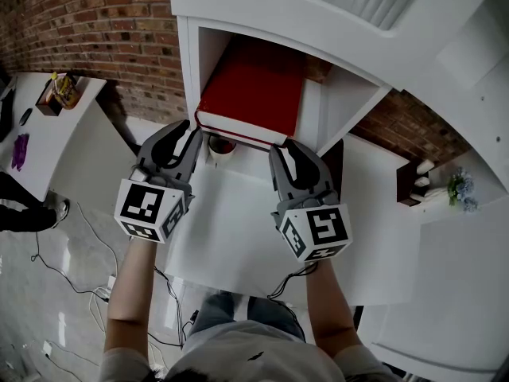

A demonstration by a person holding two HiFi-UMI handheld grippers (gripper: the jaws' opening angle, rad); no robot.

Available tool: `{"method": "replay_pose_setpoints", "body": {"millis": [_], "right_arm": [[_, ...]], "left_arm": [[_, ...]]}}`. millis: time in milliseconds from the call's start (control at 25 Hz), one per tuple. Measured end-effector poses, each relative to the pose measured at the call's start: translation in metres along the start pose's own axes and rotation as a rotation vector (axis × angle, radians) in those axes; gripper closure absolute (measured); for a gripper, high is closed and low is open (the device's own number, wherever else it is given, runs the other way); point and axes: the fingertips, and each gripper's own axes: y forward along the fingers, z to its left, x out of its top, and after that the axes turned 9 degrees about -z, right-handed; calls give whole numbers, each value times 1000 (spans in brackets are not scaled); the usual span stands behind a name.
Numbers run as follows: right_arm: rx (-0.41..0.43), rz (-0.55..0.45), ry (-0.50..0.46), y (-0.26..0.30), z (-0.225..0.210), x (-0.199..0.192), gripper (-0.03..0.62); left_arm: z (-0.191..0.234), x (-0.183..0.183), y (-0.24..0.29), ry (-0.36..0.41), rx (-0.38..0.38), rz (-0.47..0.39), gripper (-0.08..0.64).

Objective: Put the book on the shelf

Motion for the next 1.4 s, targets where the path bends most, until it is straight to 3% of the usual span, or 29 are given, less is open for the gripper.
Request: {"method": "replay_pose_setpoints", "body": {"millis": [440, 880, 1400], "right_arm": [[-12, -33, -24, -28, 18, 13, 580], [39, -52, -34, -66, 47, 31, 583], [31, -92, -42, -115, 56, 58, 583]], "left_arm": [[-43, 18, -23, 20, -86, -47, 520], [-102, 35, -40, 13, -217, -81, 540], [-170, 55, -56, -14, -358, -106, 541]]}}
